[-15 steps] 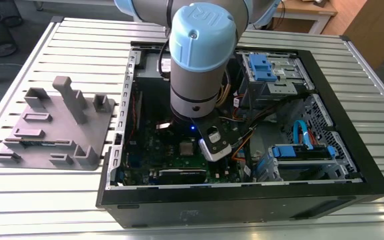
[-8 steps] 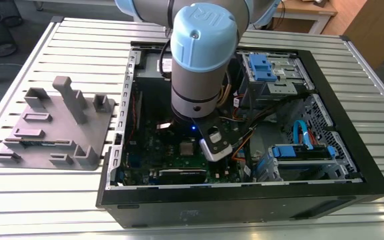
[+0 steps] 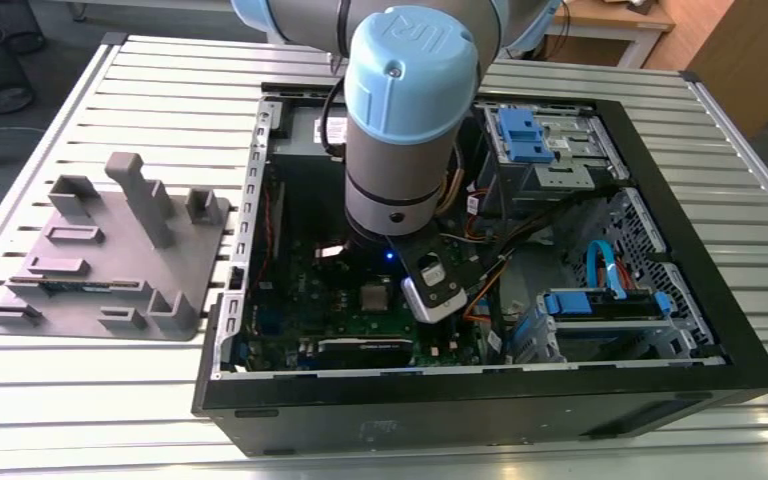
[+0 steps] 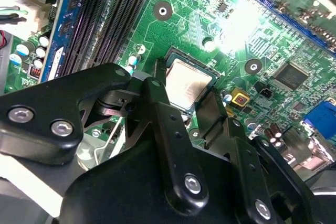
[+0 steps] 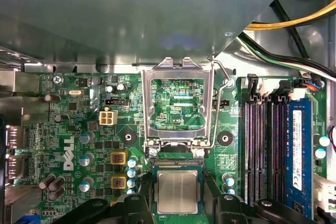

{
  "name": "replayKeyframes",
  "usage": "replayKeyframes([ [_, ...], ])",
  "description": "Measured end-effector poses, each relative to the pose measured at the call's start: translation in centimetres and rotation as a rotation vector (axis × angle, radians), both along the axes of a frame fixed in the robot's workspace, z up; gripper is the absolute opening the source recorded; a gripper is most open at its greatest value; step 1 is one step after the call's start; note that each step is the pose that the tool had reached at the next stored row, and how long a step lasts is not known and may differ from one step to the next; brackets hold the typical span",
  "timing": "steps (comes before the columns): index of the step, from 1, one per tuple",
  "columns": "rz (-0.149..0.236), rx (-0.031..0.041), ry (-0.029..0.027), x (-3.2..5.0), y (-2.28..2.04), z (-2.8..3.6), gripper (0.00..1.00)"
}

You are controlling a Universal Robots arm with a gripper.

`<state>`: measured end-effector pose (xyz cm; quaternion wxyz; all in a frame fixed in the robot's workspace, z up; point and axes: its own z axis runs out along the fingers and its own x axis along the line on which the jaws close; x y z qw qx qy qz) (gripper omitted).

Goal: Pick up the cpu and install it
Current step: 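Place the cpu into insertion slot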

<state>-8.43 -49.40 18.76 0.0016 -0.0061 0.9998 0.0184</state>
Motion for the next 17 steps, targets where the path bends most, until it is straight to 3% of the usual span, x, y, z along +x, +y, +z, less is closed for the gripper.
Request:
replayKeyframes([
  [5,0.0,0.0007,-0.0007,0.03,0.01,-0.02,0.48],
  [10,0.0,0.0001,0.0,0.01,0.0,0.0,0.6],
  [17,0.0,0.0002,-0.0001,0.01,0.0,0.81,0.6],
])
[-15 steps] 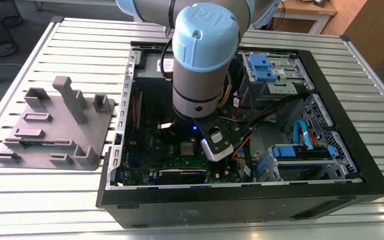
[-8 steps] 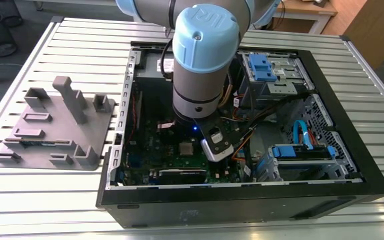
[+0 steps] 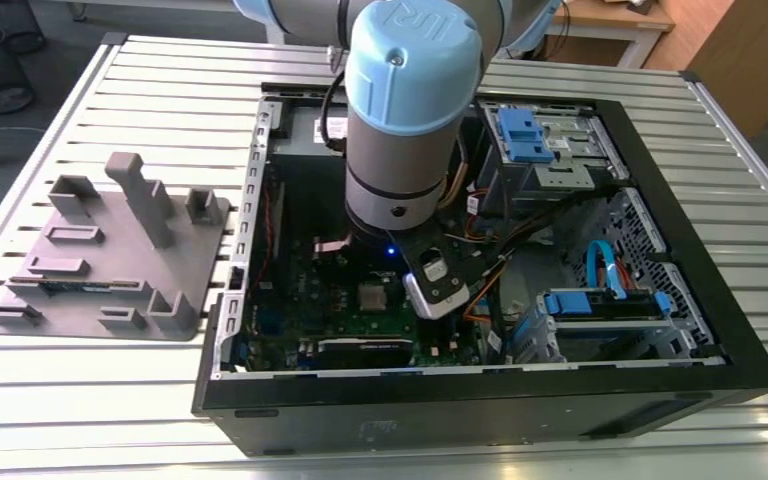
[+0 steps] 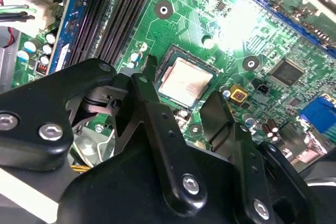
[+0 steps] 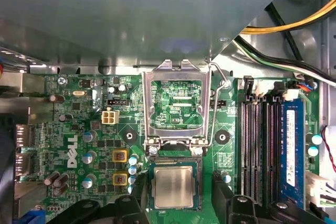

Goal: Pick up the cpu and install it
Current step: 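Place the cpu into insertion slot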

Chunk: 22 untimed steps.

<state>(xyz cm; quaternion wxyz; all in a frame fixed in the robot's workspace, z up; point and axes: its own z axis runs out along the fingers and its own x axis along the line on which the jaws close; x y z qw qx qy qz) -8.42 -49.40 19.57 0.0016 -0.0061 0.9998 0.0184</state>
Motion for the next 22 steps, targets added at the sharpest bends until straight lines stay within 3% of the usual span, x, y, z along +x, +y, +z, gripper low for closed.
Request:
replayKeyframes([
  [7,0.0,-0.0001,0.0,0.0,0.0,0.02,0.6],
  [9,0.0,-0.0001,0.0001,0.0,0.0,0.03,0.52],
  [22,0.0,-0.0003,0.0001,-0.21,-0.01,-0.34,0.52],
])
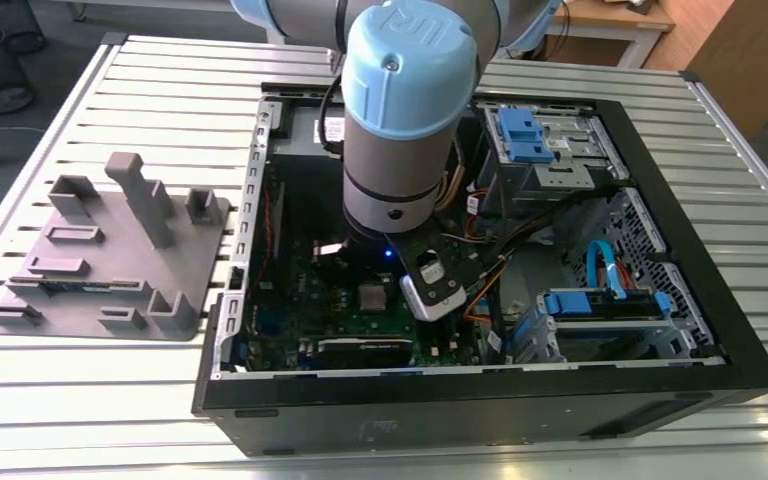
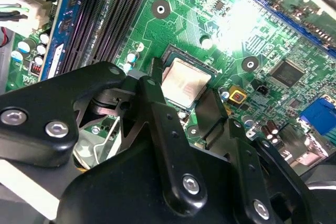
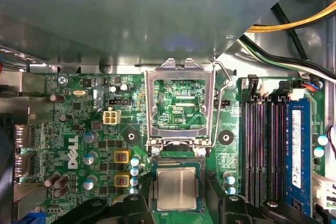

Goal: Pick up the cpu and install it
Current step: 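Place the cpu into insertion slot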

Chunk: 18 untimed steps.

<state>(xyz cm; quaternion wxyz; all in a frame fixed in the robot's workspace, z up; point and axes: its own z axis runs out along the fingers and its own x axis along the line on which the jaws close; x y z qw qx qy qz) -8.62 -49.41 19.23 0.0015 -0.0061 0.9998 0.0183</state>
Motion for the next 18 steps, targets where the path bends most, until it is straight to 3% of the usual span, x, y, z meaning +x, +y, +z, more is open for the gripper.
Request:
replayKeyframes([
  [5,0.0,0.0,0.0,0.0,0.0,-0.01,0.51],
  [6,0.0,0.0,0.0,0.0,0.0,-0.01,0.44],
  [13,0.0,0.0,0.0001,-0.01,0.0,-0.02,0.44],
  [18,0.0,0.0001,-0.0001,0.0,0.0,-0.04,0.38],
])
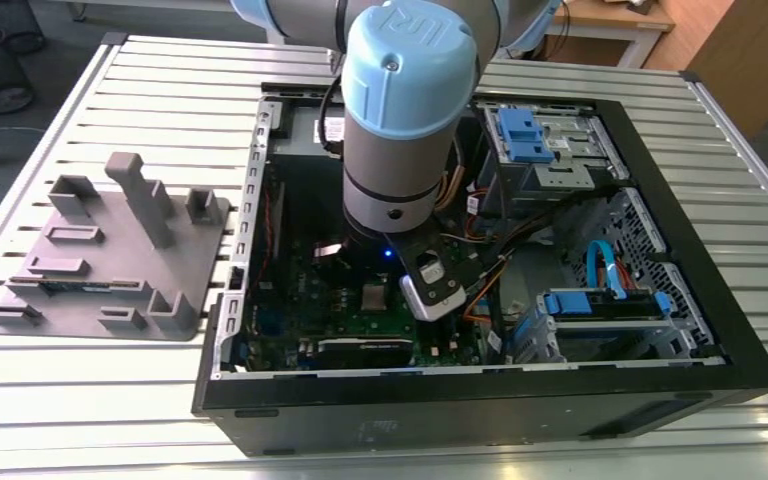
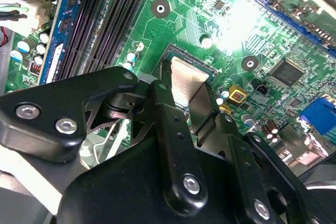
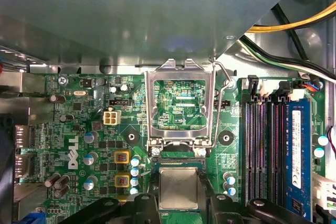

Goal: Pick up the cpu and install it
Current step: 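Place the cpu into insertion slot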

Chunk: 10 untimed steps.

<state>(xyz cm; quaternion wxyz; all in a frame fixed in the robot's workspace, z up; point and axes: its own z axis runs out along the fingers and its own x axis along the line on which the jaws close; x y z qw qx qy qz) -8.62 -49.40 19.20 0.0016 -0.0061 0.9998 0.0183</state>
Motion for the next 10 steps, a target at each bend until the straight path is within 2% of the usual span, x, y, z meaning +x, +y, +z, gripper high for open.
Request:
replayKeyframes([
  [10,-0.002,0.0001,0.0,0.15,-0.01,-0.01,0.38],
])
